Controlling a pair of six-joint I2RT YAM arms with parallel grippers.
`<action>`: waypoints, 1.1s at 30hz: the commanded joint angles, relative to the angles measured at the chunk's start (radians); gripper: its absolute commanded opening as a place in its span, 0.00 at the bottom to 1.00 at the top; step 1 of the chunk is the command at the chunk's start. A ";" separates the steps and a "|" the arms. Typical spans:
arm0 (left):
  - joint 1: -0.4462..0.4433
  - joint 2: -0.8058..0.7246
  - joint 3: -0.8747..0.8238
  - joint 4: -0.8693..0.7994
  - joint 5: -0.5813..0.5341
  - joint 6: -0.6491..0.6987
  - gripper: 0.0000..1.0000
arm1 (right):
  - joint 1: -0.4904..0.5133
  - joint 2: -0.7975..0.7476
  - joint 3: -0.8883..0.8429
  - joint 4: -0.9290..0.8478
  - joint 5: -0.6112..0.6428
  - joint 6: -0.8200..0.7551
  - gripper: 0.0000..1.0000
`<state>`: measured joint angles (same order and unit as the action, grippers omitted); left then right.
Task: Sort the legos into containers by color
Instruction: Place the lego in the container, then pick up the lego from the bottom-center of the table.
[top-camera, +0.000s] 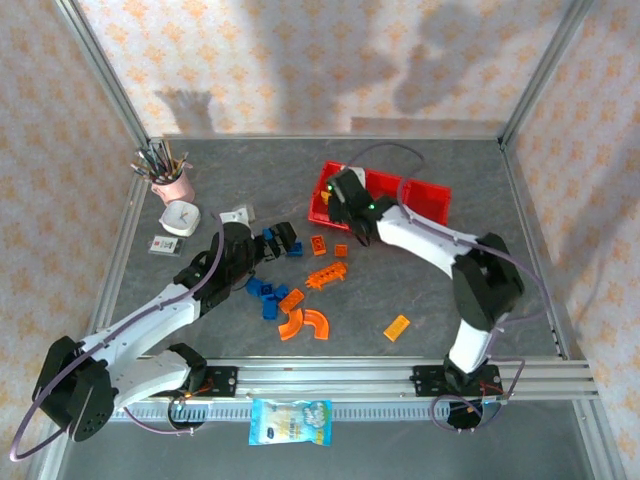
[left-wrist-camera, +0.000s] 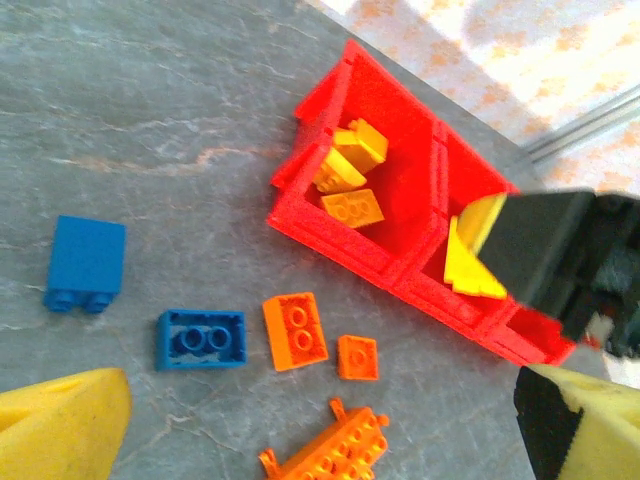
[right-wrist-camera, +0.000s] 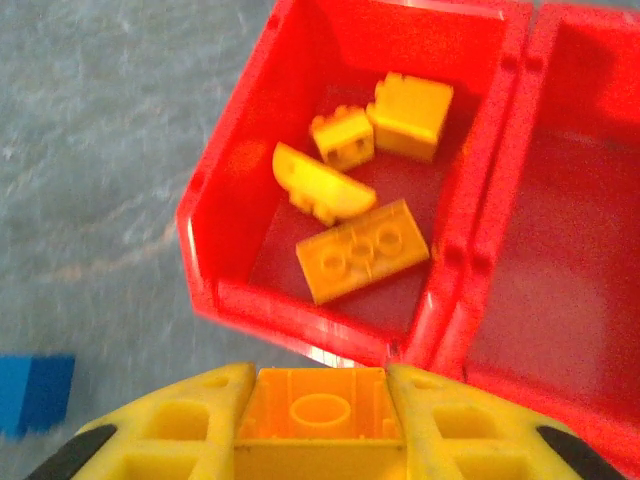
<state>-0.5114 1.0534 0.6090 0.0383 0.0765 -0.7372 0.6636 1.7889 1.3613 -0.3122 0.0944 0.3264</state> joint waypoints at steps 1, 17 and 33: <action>0.039 0.014 0.037 0.025 0.035 0.031 0.99 | -0.037 0.083 0.082 0.045 -0.009 -0.055 0.29; 0.086 0.022 0.042 0.012 0.045 0.059 0.99 | -0.084 0.335 0.344 0.040 -0.036 -0.072 0.47; 0.059 0.015 0.036 0.034 0.115 0.029 0.99 | -0.082 -0.048 0.029 -0.002 -0.021 -0.035 0.60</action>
<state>-0.4389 1.0698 0.6205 0.0418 0.1699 -0.7063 0.5797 1.8240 1.4456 -0.2794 0.0483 0.2680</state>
